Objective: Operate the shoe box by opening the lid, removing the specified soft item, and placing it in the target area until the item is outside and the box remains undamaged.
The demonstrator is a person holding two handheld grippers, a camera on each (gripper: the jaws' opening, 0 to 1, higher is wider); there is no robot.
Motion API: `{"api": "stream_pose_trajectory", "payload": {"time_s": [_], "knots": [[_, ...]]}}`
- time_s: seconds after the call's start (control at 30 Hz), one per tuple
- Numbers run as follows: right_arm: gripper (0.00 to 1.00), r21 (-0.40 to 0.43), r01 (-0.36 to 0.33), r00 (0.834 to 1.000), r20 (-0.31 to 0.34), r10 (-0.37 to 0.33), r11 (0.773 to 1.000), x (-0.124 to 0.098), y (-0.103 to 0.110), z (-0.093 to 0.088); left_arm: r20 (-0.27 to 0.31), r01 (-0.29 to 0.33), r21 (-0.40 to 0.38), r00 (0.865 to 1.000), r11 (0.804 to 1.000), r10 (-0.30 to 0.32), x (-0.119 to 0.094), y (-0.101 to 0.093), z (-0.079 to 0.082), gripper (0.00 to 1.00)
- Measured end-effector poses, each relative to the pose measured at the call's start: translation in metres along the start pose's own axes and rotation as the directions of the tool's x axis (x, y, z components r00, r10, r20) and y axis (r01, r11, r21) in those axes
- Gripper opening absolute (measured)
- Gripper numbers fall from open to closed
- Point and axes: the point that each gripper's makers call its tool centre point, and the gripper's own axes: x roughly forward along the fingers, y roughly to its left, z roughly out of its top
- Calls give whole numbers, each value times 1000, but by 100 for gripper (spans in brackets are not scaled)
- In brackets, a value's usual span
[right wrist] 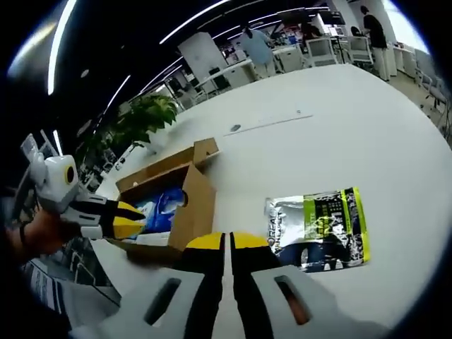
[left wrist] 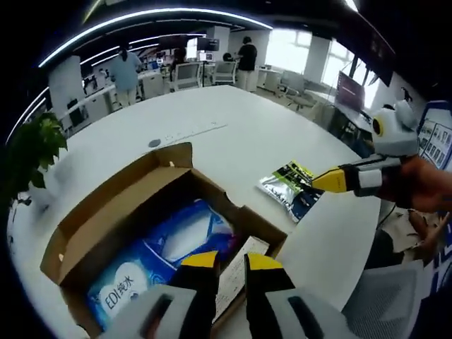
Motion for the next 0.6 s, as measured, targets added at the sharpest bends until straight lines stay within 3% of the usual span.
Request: {"api": "stream_pose_trajectory", "payload": {"time_s": [0.37, 0.6], "knots": [[2, -92, -85, 995, -52, 81, 992, 25, 54, -5, 28, -69, -92, 997, 993, 72, -37, 47, -35, 13], [2, -135, -120, 990, -94, 107, 984, 36, 73, -18, 40, -112, -134, 992, 985, 118, -59, 77, -56, 13]]}}
